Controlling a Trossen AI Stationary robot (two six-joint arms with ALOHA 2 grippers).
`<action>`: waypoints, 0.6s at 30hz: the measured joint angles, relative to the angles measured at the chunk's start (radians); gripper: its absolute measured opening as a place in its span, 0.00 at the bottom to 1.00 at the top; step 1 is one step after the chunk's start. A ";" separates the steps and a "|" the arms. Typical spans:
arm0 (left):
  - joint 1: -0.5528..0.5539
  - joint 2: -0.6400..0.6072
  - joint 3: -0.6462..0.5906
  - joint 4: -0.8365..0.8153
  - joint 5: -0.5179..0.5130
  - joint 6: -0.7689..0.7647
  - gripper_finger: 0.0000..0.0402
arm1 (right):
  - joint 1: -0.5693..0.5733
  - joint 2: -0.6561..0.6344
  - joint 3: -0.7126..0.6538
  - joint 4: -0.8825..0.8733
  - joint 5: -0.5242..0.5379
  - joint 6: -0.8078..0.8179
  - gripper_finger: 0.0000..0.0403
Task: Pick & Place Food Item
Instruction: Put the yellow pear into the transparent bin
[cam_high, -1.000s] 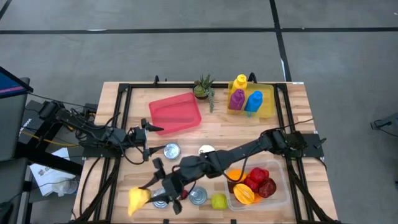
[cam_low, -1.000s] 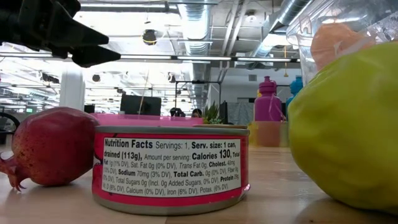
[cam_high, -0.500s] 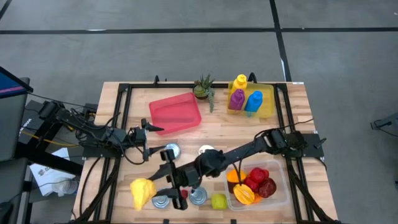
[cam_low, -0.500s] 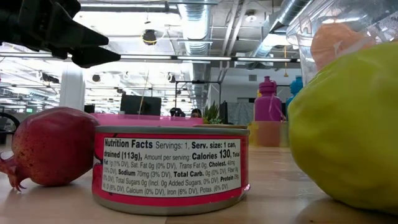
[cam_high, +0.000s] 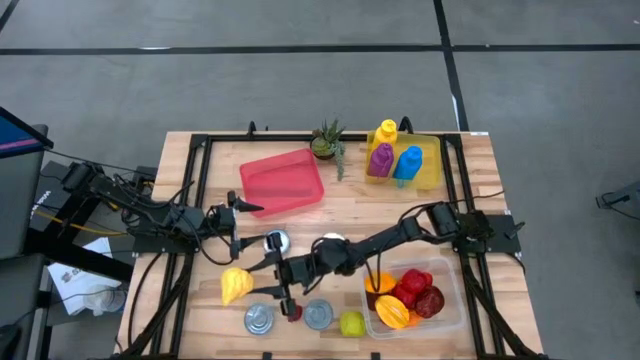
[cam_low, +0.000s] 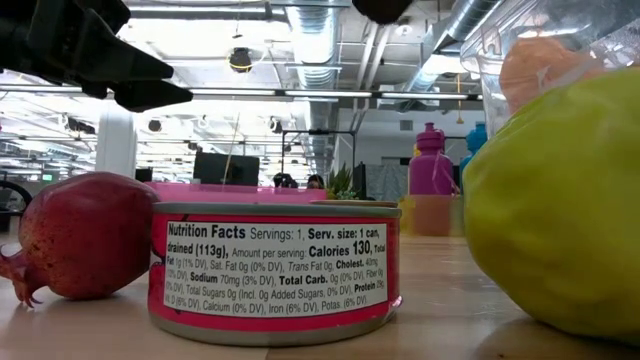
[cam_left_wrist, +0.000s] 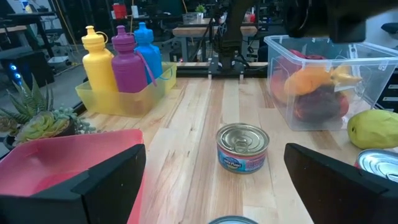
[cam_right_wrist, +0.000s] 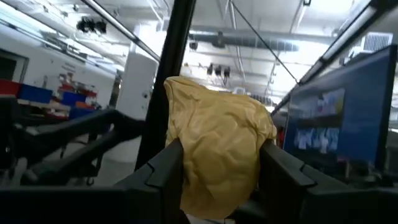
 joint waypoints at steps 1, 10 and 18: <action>0.000 0.000 0.000 0.000 0.000 0.000 0.94 | 0.001 -0.001 -0.012 -0.002 0.011 -0.001 0.38; 0.000 0.000 0.000 0.000 0.000 -0.005 0.94 | 0.045 -0.187 -0.243 -0.157 0.151 -0.037 0.38; 0.000 0.000 0.000 0.001 0.000 -0.013 0.94 | 0.140 -0.415 -0.540 -0.217 0.417 -0.044 0.38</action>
